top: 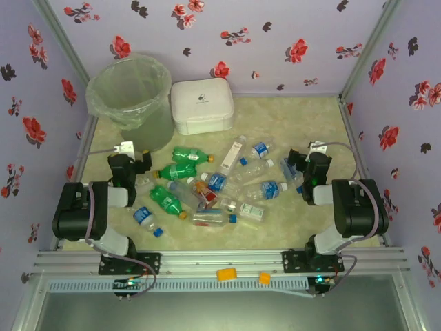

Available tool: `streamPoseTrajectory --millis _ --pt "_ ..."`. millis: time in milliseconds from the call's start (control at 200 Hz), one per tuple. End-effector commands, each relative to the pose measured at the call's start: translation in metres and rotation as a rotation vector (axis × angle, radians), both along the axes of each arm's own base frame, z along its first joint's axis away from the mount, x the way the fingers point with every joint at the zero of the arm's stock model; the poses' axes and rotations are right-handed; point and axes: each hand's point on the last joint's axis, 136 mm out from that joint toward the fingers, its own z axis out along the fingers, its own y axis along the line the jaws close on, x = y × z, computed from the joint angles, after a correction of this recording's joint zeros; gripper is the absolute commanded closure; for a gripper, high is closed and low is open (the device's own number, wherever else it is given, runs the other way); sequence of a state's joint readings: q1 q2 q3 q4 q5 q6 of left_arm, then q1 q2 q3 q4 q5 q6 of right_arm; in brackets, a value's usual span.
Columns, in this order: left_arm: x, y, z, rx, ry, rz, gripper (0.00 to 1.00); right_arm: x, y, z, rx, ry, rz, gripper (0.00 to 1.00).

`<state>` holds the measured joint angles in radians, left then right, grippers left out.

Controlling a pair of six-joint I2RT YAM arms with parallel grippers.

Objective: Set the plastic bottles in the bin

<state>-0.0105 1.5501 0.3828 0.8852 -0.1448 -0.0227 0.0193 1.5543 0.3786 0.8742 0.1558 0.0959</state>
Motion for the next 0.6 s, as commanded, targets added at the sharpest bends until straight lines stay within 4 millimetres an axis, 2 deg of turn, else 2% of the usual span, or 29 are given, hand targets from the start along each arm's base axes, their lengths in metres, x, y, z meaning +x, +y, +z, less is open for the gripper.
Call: streamPoseTrajectory --millis 0,595 --pt "0.005 0.0022 0.0072 -0.006 -0.017 0.0 0.0 0.0052 -0.0011 0.0043 -0.013 -0.01 0.006 0.0" --pt "0.0046 0.0017 0.007 -0.005 -0.019 -0.003 0.0 0.0059 -0.0006 0.0028 -0.005 -0.003 0.01 0.0"
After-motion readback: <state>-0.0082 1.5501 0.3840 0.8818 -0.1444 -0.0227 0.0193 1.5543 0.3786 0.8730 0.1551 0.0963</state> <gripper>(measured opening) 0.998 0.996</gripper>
